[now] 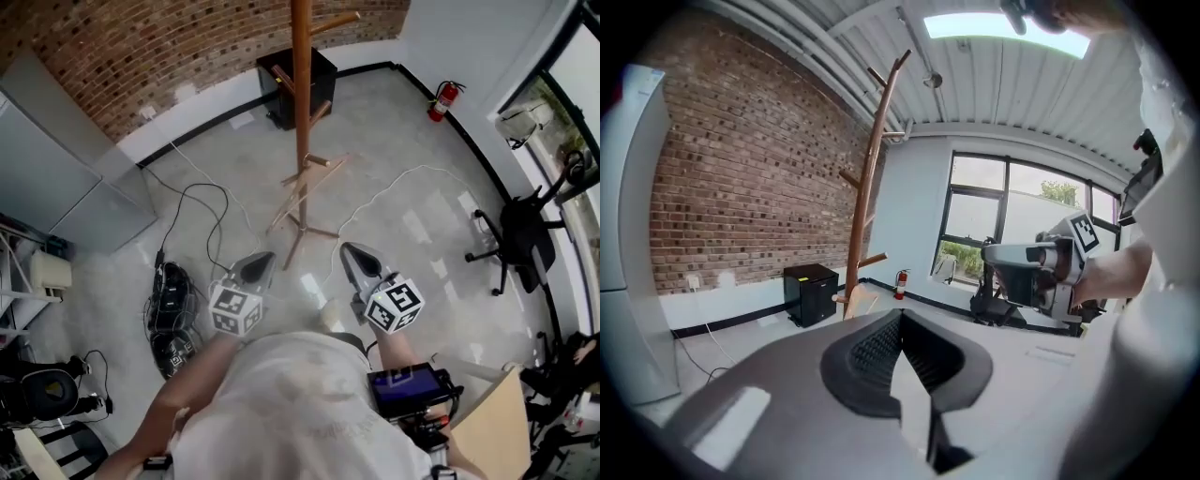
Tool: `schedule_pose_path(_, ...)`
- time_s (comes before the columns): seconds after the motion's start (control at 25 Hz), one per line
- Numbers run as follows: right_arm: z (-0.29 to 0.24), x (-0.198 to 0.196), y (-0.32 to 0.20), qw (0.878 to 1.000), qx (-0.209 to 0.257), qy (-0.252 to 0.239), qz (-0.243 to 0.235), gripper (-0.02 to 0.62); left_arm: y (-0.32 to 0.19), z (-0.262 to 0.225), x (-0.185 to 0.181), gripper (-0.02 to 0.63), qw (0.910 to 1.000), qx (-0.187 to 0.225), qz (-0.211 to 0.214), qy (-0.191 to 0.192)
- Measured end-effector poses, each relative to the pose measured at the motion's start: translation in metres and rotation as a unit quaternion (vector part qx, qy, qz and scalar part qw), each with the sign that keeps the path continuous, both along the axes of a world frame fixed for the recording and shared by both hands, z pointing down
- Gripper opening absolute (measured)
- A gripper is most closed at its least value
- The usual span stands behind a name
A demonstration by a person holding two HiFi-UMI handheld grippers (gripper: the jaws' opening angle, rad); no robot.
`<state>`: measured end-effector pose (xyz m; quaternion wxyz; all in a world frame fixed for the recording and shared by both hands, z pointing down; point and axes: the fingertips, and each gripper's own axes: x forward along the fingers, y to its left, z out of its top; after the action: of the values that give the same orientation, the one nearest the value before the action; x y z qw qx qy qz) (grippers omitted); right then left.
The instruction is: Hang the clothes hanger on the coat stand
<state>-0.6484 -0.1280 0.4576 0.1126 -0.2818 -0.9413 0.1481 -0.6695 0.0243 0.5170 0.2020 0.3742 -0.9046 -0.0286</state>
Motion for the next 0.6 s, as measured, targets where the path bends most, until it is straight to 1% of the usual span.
schedule_pose_path(0.24, -0.009, 0.023, 0.023, 1.0, 0.009, -0.004, 0.009, 0.014, 0.009, -0.004, 0.022, 0.002, 0.9996, 0.006, 0.026, 0.0)
schedule_pose_path(0.32, -0.011, 0.031, 0.026, 1.0, 0.01, -0.009, 0.022, 0.014, 0.014, -0.003, 0.029, 0.002, 0.9995, 0.006, 0.032, 0.002)
schedule_pose_path(0.44, -0.014, 0.041, 0.03, 0.999, 0.015, -0.015, 0.041, 0.014, 0.022, -0.004, 0.037, 0.002, 0.9991, 0.006, 0.04, -0.012)
schedule_pose_path(0.6, -0.014, 0.053, 0.041, 0.998, 0.023, -0.018, 0.047, 0.014, 0.033, -0.001, 0.047, 0.002, 0.9986, 0.008, 0.047, -0.02)
